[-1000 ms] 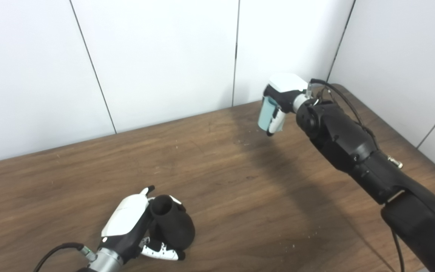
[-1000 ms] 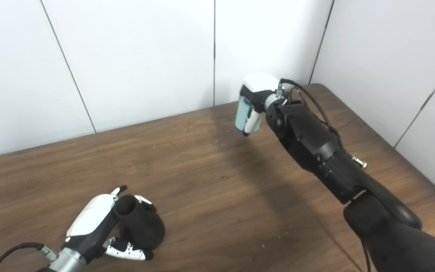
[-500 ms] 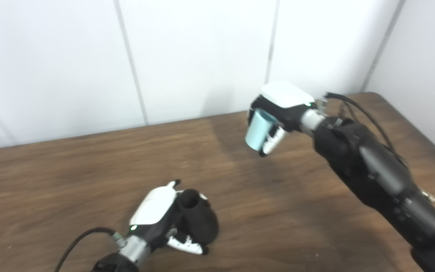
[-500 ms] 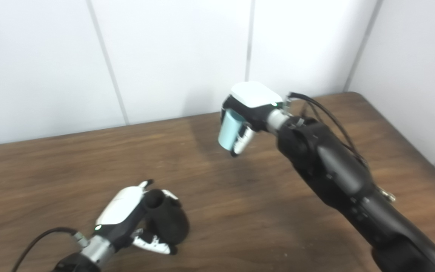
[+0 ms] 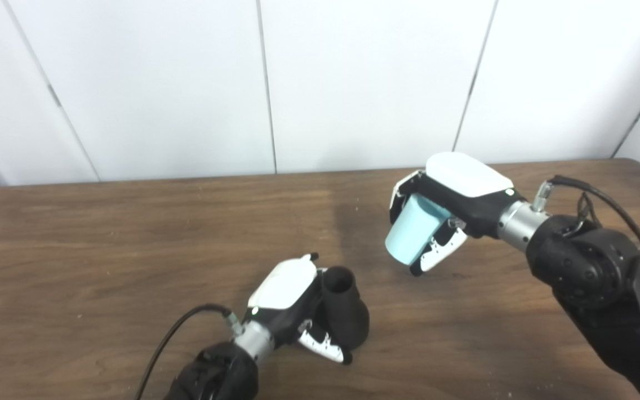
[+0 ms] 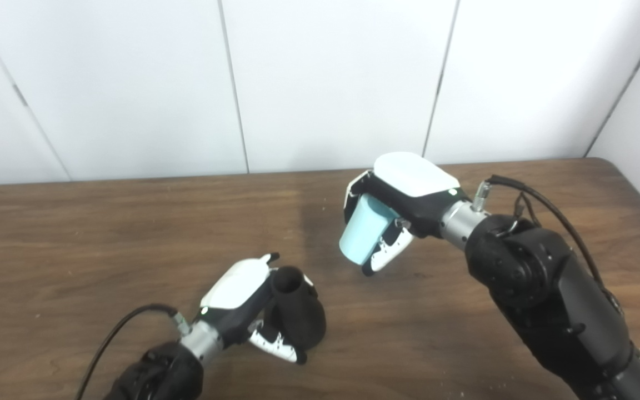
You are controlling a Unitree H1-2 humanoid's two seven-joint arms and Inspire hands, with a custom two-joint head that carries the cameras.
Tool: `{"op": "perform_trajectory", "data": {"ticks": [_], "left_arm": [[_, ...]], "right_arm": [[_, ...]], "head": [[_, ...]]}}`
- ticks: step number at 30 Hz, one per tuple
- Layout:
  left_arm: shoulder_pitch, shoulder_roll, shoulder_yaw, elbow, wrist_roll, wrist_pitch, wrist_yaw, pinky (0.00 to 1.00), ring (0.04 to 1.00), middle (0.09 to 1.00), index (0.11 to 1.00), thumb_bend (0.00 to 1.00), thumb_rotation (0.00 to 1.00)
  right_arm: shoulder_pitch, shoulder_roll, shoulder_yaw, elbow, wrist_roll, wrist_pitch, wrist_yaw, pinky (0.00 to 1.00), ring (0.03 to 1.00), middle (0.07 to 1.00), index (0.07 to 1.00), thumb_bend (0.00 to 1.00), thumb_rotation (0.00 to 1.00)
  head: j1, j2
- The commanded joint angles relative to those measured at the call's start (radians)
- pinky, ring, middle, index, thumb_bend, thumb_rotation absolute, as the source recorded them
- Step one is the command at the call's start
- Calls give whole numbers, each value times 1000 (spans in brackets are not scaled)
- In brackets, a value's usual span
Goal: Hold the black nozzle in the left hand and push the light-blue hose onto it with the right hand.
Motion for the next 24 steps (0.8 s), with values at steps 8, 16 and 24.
{"op": "perform_trajectory", "data": {"ticks": [8, 16, 24], "left_arm": [[-20, 27, -87, 2, 73, 123, -242, 1000, 795, 555, 448, 511, 0], [-15, 35, -119, 0, 206, 129, -268, 1000, 779, 560, 448, 510, 0], [17, 43, -121, 5, 275, 89, -211, 1000, 734, 547, 463, 514, 0]], "right_arm": [[-23, 12, -20, -63, -5, -22, -6, 319, 445, 491, 473, 502, 0], [-38, 36, -29, -137, -16, 13, 35, 324, 441, 496, 477, 502, 0], [-30, 54, -37, -165, -36, 11, 52, 344, 433, 493, 476, 503, 0]], "head": [[20, 12], [27, 16], [23, 16]]}}
